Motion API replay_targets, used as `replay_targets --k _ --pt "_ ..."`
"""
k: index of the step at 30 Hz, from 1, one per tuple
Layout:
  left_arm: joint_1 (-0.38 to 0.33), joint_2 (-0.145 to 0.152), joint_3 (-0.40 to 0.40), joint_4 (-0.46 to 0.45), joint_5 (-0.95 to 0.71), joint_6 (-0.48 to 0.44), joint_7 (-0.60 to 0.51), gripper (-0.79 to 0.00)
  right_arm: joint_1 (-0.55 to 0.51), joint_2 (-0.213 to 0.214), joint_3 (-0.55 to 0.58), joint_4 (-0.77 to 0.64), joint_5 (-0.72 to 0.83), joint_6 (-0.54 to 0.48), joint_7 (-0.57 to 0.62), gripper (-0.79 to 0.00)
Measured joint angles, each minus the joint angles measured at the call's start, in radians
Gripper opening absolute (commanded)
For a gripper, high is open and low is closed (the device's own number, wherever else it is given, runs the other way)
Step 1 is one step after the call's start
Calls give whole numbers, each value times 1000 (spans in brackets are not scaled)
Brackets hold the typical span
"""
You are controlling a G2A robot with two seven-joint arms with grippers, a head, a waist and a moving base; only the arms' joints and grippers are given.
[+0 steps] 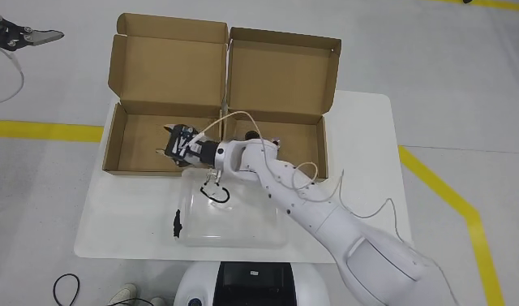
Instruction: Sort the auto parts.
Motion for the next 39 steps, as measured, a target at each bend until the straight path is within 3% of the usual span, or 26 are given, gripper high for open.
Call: replay_targets --k 7,12,14,15,39 --pt "0 0 0 0 0 0 0 0 -114 73 93 -177 -66 -100 20 -366" --pt "0 0 0 0 0 0 0 0 -191 121 170 -255 -105 -169 9 -194" --pt "0 0 0 0 0 0 0 0 -225 137 198 -286 -117 -187 0 -102" --pt "0 0 0 0 0 0 0 0 -239 143 210 -298 -124 -190 -2 0" --pt "0 0 0 0 0 0 0 0 -548 268 455 -542 -253 -180 -150 0"
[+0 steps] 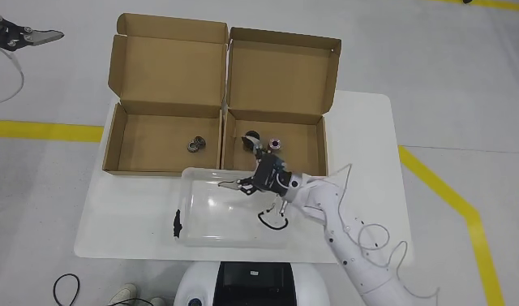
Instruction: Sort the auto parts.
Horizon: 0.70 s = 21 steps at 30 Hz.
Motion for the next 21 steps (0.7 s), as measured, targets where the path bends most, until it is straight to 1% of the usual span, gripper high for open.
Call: replay_targets --k 11,21 --pt "0 0 0 0 0 0 0 0 -177 50 126 -145 -23 29 -34 0" --pt "0 0 0 0 0 0 0 0 -309 85 236 -212 -10 55 -103 0"
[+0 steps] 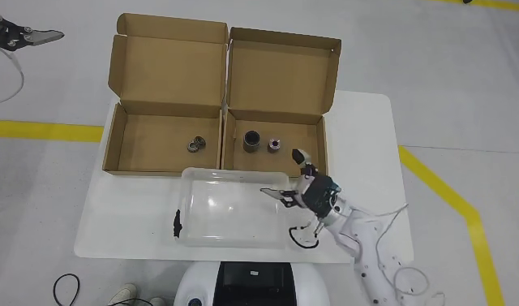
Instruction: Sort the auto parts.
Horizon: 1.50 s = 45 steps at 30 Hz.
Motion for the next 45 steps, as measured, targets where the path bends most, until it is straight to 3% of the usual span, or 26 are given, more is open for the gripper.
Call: replay_targets --k 18,32,45 --pt "0 0 0 0 0 0 0 0 -175 49 181 -20 62 14 -134 0" --pt "0 0 0 0 0 0 0 0 -391 73 297 -117 113 88 -201 0" --pt "0 0 0 0 0 0 0 0 -514 86 398 -148 186 143 -241 0"
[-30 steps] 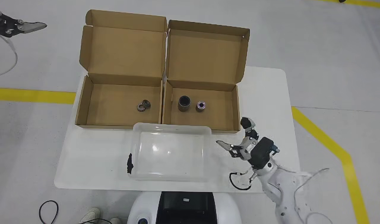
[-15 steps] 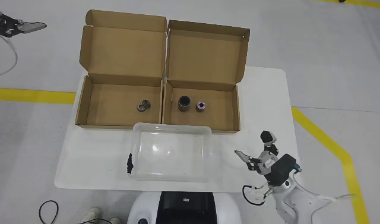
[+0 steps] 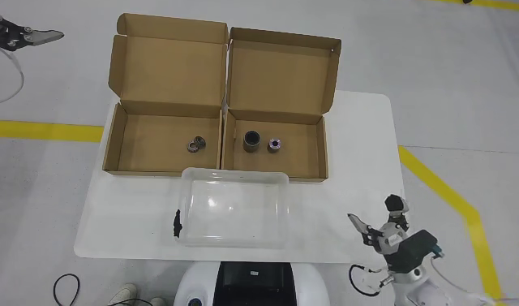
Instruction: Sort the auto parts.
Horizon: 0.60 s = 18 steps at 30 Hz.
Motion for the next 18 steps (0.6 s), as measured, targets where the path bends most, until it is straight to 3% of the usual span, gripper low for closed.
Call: replay_targets --k 18 --pt "0 0 0 0 0 0 0 0 -121 14 117 -79 43 0 20 0"
